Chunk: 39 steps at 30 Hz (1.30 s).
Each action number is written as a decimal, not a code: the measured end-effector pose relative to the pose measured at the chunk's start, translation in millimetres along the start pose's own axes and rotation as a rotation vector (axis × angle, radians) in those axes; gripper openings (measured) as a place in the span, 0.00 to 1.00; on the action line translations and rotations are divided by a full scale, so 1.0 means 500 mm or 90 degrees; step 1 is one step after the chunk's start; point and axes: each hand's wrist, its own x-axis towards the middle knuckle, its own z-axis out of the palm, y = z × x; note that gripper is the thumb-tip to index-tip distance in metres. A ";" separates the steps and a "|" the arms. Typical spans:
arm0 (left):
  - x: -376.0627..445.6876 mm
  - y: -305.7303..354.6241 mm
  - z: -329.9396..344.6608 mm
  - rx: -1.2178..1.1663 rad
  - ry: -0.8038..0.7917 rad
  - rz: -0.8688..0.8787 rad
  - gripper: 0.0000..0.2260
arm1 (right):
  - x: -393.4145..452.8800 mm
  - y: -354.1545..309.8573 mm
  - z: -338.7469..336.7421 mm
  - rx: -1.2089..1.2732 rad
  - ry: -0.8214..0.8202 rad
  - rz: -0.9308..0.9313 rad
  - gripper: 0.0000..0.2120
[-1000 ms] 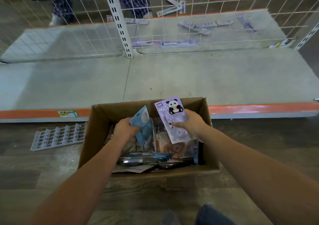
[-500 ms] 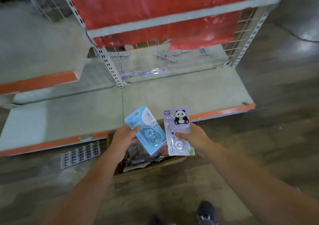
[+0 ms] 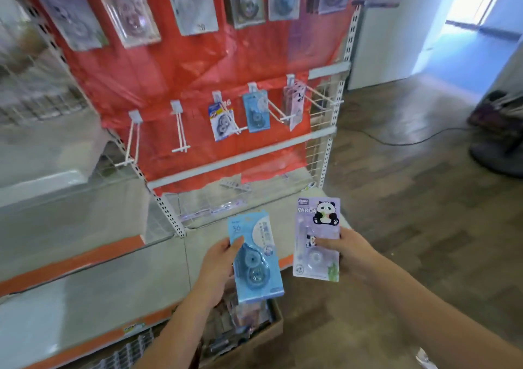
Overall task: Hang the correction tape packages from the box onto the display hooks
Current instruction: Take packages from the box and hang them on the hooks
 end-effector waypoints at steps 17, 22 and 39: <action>-0.120 0.366 0.062 -0.026 0.010 0.251 0.08 | -0.105 -0.355 -0.015 0.054 0.000 -0.224 0.06; -0.129 0.410 0.066 -0.041 0.070 0.283 0.04 | -0.082 -0.402 -0.009 -0.017 -0.001 -0.258 0.11; -0.102 0.466 0.103 -0.011 0.075 0.318 0.09 | -0.020 -0.448 -0.040 0.000 -0.033 -0.290 0.07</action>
